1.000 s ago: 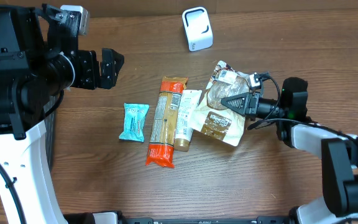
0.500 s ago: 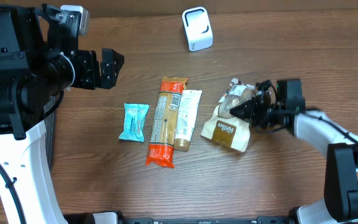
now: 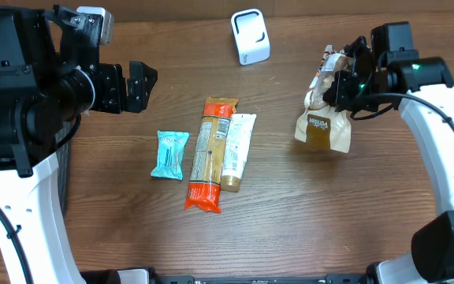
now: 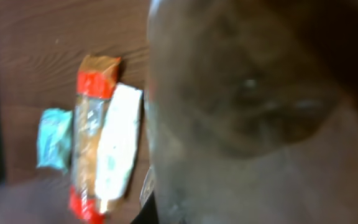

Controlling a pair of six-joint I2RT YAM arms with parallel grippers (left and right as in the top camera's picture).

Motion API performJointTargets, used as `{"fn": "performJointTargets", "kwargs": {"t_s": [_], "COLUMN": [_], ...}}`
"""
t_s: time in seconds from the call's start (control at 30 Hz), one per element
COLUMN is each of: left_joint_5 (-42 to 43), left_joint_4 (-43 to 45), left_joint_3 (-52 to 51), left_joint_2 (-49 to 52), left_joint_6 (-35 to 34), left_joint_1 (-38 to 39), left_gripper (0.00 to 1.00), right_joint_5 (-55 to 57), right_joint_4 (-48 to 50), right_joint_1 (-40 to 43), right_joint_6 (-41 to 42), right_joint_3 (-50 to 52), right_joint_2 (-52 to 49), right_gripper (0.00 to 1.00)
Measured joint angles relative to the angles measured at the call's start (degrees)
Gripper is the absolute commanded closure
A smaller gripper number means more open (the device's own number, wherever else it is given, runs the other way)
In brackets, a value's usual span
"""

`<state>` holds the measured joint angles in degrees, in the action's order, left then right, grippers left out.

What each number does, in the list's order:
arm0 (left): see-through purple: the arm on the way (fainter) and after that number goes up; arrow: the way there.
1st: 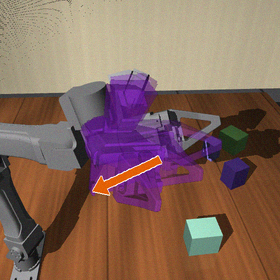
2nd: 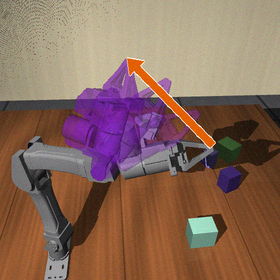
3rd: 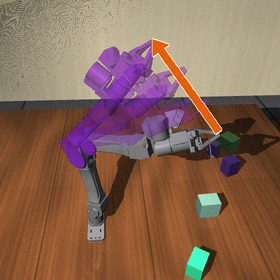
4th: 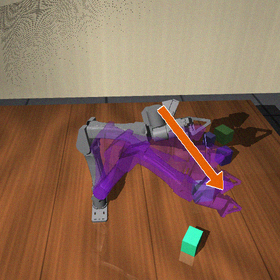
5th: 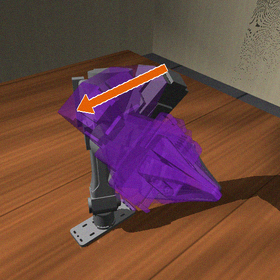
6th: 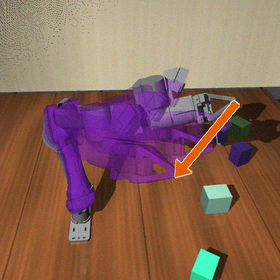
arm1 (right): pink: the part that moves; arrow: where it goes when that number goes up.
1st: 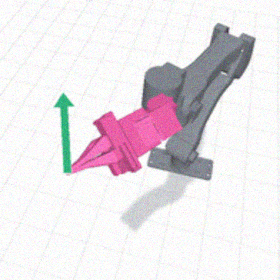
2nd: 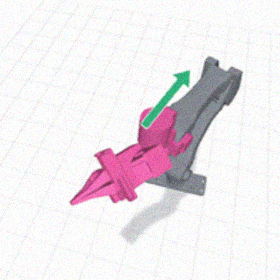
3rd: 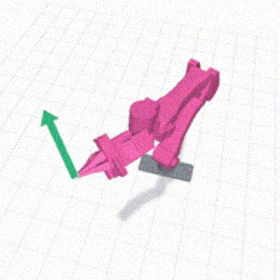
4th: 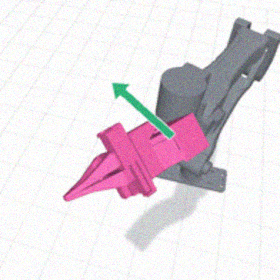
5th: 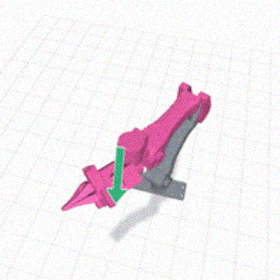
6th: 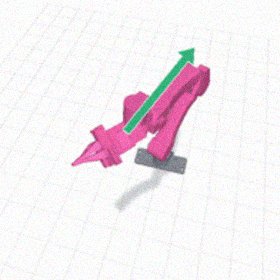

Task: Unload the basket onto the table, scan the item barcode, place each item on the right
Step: 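Lift the snack bag with the right gripper toward the scanner, then hold the snack bag in front of the white scanner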

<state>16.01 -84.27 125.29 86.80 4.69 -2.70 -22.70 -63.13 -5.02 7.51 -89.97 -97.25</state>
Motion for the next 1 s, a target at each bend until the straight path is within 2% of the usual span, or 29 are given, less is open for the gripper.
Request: {"fn": "performJointTargets", "kwargs": {"t_s": [0.23,0.6,0.8,0.9,1.0], "left_joint_5": [0.0,0.0,0.0,0.0,0.0], "left_joint_4": [-0.02,0.0,0.0,-0.02,0.0], "left_joint_3": [0.0,0.0,0.0,0.0,0.0], "left_joint_2": [0.0,0.0,0.0,0.0,0.0], "left_joint_6": [-0.02,0.0,0.0,0.0,0.0], "left_joint_1": [0.0,0.0,0.0,0.0,0.0], "left_gripper": [0.0,0.0,0.0,0.0,0.01], "right_joint_5": [-21.62,-40.15,-47.67,-47.45,-40.79], "right_joint_4": [-0.79,-3.43,-3.32,0.24,4.13], "right_joint_1": [-1.51,-3.89,-5.99,-6.84,-7.93], "right_joint_6": [-16.46,-29.9,-30.67,-25.73,-15.52], "right_joint_3": [0.02,0.0,0.02,0.0,-1.38], "right_joint_2": [0.02,0.02,0.02,0.02,-0.02], "right_gripper": [0.96,0.96,0.96,0.97,0.97]}}
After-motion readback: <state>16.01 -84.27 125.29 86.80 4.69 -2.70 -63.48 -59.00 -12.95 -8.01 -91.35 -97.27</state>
